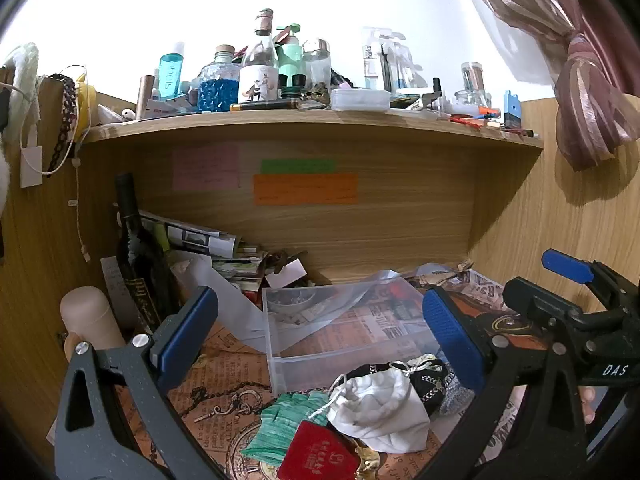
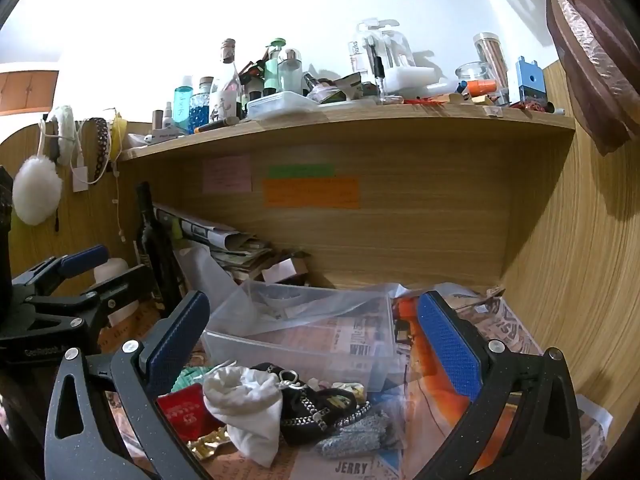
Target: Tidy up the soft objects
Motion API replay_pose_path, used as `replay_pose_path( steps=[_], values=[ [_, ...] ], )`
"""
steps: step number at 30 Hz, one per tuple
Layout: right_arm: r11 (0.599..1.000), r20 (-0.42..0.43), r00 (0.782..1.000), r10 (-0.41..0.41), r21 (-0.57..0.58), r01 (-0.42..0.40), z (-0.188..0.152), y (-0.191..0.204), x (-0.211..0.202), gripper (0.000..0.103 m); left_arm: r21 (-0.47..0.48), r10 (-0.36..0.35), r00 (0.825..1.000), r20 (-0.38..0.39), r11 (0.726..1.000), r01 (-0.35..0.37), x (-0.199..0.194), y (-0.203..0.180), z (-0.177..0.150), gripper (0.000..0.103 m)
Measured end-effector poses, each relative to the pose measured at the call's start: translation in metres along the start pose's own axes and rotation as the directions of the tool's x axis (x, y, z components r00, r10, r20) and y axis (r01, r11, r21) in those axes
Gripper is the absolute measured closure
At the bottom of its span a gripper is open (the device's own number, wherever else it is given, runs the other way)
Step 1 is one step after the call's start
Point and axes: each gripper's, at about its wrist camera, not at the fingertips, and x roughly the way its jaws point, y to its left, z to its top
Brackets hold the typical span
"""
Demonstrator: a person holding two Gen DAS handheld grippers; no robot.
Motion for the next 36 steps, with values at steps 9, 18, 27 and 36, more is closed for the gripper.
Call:
replay_pose_path(
  steps=[9,18,27,36],
  values=[
    [1.0,0.002,1.0,0.002,0.008,-0.002,-0.0003,-0.0028,-0.001,0.0,0.009,-0.004,1.0,0.003,1.0,0.004,-0.0007,-0.0046,-0.0012,0.0],
    [1.0,0.007,1.0,0.001,0.011,-0.002,0.0002,-0.0047,-0.002,0.0,0.008,-0.008,1.0,-0.003,1.0,0.008,0.0,-0.0058,-0.0014,0.0],
    [1.0,0.01,1.0,0.001,0.012,-0.001,0.0004,-0.0042,-0.0038,0.0,0.012,-0.007,1.0,-0.001,1.0,0.007,0.0004,-0.0067,-0.0015,0.0],
    [1.0,0.011,1.0,0.002,0.012,-0.003,0.0013,-0.004,-0.0045,0.0,0.017,-0.008,1.0,-0.002,1.0,0.009,0.0014,-0.0081,-0.0023,0.0]
  ],
)
